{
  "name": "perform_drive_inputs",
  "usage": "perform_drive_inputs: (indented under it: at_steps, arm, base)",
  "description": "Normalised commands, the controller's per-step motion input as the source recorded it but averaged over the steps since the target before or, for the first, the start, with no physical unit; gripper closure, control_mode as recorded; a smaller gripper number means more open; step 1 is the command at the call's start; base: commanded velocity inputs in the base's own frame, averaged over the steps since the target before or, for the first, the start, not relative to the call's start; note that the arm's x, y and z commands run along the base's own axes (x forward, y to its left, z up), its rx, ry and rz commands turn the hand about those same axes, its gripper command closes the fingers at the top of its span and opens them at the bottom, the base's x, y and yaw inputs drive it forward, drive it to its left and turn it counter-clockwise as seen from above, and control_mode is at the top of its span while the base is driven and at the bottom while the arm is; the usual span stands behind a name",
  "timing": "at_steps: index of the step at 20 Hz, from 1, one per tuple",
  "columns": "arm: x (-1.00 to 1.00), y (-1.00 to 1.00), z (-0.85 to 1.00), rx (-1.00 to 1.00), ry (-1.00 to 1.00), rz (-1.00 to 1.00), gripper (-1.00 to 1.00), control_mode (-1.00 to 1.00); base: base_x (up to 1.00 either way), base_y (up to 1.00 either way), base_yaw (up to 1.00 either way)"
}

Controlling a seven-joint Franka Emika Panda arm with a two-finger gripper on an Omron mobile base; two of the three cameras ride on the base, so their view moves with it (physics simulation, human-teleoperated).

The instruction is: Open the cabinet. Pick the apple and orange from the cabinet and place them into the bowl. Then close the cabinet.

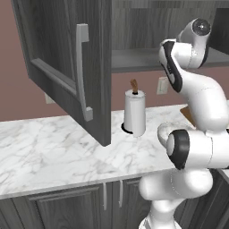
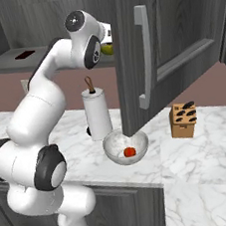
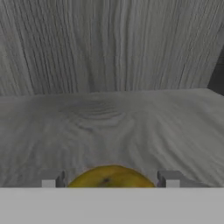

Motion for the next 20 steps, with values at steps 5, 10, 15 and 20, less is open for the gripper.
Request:
perform_drive_inputs:
  at_steps: [5, 10, 15, 20]
  arm:
    - [-0.79, 0.00, 0.25, -0.12, 0.24, 0.00, 1.00, -1.00]
    - [-0.73, 0.00, -0.08, -0.06, 0.08, 0.00, 1.00, -1.00]
    - [-0.65, 0.02, -0.52, 0.00, 0.00, 0.00, 1.00, -1.00]
    - [-0.44, 0.11, -0.65, 0.00, 0.03, 0.00, 1.00, -1.00]
  base:
    - [0.00, 0.00, 0.00]
    - [0.00, 0.00, 0.00]
    - [0.00, 0.00, 0.00]
    - [0.00, 0.00, 0.00]
